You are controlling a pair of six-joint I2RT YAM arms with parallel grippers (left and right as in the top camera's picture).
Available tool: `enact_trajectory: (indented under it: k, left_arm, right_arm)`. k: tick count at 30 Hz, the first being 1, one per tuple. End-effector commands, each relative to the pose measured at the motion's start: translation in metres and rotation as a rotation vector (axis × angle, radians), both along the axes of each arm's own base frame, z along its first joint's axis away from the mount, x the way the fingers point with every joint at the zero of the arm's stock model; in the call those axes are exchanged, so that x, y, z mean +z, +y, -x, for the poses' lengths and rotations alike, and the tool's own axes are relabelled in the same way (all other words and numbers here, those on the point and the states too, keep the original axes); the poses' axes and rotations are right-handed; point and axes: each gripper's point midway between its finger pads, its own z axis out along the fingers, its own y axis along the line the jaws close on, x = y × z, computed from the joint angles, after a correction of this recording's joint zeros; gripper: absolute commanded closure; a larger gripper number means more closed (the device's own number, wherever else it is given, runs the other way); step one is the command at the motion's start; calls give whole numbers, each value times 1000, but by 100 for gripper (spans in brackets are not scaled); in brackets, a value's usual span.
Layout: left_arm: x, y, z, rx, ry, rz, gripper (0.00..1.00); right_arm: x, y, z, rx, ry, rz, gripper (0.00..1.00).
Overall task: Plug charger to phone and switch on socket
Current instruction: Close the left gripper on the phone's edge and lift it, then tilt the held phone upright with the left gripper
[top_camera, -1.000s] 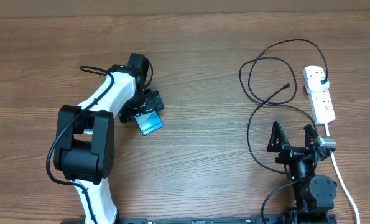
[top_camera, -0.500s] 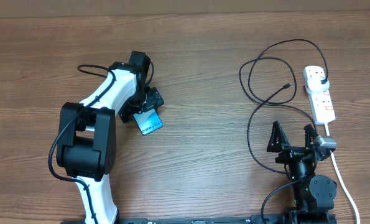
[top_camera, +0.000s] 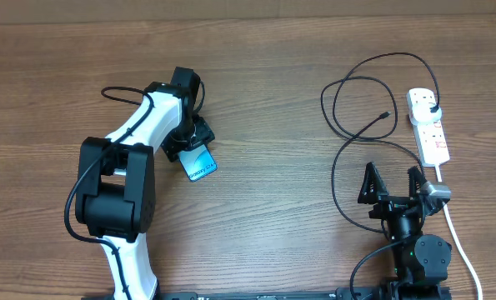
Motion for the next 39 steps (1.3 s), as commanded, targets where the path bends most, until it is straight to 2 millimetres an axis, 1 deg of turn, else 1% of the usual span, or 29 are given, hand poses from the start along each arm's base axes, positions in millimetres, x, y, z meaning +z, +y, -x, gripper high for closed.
enact_trajectory:
  k: [1, 6, 7, 13, 16, 20, 24, 30, 39]
  left_arm:
    - [-45, -24, 32, 16, 171, 130, 31]
    - [-29, -27, 19, 6, 155, 132, 30]
    - [-21, -28, 12, -2, 145, 136, 30]
    - [10, -32, -7, -52, 112, 144, 30]
    - [26, -34, -12, -76, 106, 146, 30]
    - [40, -34, -13, -101, 113, 150, 30]
    - [44, -34, -6, -128, 142, 152, 31]
    - [46, -38, 3, -176, 175, 186, 30]
    - [52, -58, 8, -205, 186, 313, 31]
  right_arm:
    - [-1, 4, 0, 19, -6, 8, 0]
    - [-1, 4, 0, 19, -6, 8, 0]
    - [-1, 4, 0, 19, -6, 8, 0]
    - [-1, 4, 0, 19, -6, 8, 0]
    - [-1, 4, 0, 19, -6, 8, 0]
    - [-1, 4, 0, 19, -6, 8, 0]
    - [-1, 4, 0, 19, -6, 8, 0]
    - [-1, 4, 0, 19, -6, 8, 0]
    - [-1, 4, 0, 19, -6, 8, 0]
